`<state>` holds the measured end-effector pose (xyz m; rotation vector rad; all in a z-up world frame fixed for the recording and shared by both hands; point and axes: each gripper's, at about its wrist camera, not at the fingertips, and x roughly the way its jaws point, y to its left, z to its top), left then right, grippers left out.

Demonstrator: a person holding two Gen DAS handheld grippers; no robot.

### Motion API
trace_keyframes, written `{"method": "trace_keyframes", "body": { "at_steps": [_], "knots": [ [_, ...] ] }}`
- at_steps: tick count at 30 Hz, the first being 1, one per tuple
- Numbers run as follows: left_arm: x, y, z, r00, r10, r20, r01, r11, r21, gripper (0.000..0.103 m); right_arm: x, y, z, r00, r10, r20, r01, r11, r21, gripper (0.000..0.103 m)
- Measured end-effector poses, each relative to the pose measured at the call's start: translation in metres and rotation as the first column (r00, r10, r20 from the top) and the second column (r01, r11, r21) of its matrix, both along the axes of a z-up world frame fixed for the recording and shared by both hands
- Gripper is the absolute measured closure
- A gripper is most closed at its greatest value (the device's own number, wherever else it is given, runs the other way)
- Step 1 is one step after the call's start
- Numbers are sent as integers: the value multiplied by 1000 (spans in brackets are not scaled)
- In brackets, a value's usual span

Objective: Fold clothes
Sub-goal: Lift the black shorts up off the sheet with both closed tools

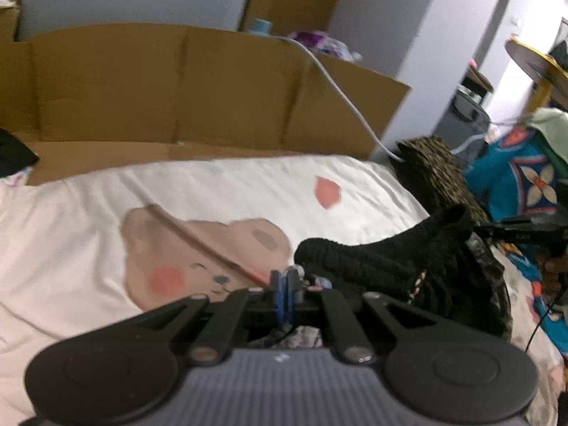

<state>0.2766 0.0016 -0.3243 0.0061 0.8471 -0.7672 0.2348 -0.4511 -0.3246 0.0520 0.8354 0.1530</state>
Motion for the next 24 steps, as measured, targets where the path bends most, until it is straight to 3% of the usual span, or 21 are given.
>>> {"method": "trace_keyframes", "body": {
  "at_steps": [11,21,24],
  "knots": [
    [52,13,5,995,89,38,-89,996,-4,102,81,30,14,999,30,20,-29,999,-46,100],
    [95,20,11,990,116,83,-122,990,68,102,138,63,19,997,75,13,-74,994,-74,100],
    [102,28,17,986,144,84,-149,988,52,102,155,72,25,997,77,23,-75,994,-81,100]
  ]
}}
